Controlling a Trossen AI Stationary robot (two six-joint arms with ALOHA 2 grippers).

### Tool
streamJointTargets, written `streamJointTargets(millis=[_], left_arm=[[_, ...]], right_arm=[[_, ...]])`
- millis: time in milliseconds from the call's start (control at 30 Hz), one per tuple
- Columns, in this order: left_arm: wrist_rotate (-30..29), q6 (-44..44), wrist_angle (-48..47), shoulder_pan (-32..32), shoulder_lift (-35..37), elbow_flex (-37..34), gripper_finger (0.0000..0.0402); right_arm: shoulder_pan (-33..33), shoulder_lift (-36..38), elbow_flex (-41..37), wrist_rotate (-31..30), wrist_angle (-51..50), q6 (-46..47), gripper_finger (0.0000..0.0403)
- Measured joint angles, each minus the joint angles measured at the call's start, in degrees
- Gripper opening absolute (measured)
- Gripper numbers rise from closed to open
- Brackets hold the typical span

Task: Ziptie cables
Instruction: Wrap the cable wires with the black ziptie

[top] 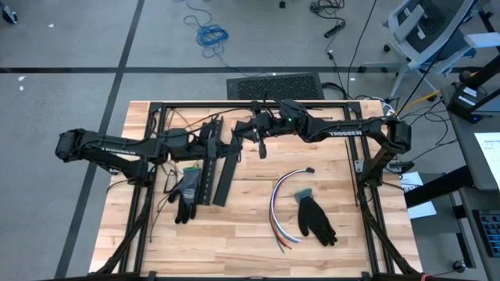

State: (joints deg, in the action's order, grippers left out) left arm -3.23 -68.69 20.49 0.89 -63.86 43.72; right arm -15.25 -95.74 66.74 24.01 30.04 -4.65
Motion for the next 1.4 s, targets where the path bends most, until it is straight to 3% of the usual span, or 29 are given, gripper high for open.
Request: streamJointTargets(millis=[1267, 1400], left_arm=[[-4.4, -4.6, -0.1, 2.1, 0.0, 0.0, 0.0000], [-4.4, -8.8, 1.3, 1.9, 0.0, 0.0, 0.0000]], right_arm=[[1.2, 0.0, 0.0, -0.5, -0.3, -5.7, 0.0000], [1.2, 0.0, 0.0, -0.5, -0.3, -6.0, 0.0000]])
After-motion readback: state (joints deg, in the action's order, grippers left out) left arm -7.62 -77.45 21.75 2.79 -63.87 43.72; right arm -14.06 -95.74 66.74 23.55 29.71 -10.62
